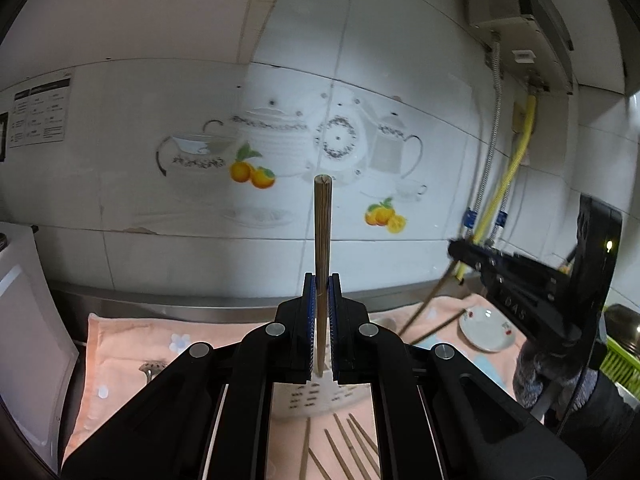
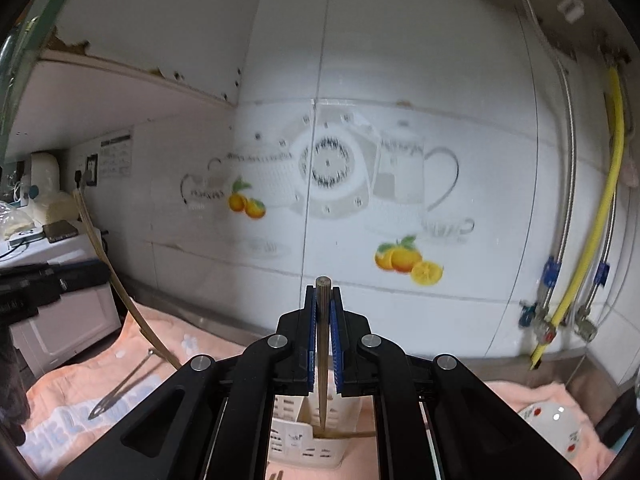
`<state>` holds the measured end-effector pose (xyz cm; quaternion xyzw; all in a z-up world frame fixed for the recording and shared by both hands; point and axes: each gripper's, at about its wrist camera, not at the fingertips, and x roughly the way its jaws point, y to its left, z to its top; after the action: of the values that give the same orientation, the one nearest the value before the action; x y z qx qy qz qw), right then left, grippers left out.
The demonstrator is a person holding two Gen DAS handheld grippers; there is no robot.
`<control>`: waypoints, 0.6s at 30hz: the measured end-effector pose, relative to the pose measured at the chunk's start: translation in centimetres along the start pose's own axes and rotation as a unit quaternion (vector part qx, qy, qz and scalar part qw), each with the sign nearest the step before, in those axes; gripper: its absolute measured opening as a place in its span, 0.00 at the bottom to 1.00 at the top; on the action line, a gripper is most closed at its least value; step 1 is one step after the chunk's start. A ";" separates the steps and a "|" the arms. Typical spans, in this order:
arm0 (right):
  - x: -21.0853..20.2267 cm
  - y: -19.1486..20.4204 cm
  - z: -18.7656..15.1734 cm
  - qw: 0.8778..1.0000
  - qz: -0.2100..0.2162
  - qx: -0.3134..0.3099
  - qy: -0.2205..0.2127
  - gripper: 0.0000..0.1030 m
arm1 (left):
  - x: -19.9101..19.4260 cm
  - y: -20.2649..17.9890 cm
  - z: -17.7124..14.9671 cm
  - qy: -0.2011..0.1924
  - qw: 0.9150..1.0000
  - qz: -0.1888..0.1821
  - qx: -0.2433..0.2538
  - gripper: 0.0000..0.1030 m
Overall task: Organize utensils
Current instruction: 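Lift both held chopsticks upright above the white holder, then drop chopsticks into the holder, opening the right tool while the left tool opens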
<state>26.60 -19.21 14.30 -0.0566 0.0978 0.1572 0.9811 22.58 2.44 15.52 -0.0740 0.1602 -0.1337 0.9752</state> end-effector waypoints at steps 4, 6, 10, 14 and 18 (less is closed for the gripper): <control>0.7 -0.4 -0.8 1.000 -0.004 0.006 0.011 0.06 | 0.2 0.7 0.1 -0.010 1.000 0.003 -0.014 0.05; 0.8 -0.4 -0.9 1.000 -0.003 0.007 0.011 0.06 | 0.1 0.8 0.3 -0.016 1.000 0.000 -0.016 0.05; 1.1 -0.1 -1.1 1.000 0.001 0.001 0.018 0.06 | -0.5 0.9 0.7 -0.039 0.999 -0.007 -0.030 0.05; 1.7 0.2 -1.8 0.999 0.002 -0.007 0.035 0.06 | -0.1 0.7 0.6 -0.047 0.998 -0.001 -0.030 0.05; 2.1 0.3 -2.5 0.999 0.003 -0.010 0.048 0.06 | 1.3 0.9 0.0 -0.033 0.999 0.010 -0.029 0.05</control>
<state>28.01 -18.62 11.39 -0.0733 0.1434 0.1578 0.9743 23.94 2.89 14.96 -0.1047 0.1321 -0.1165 0.9788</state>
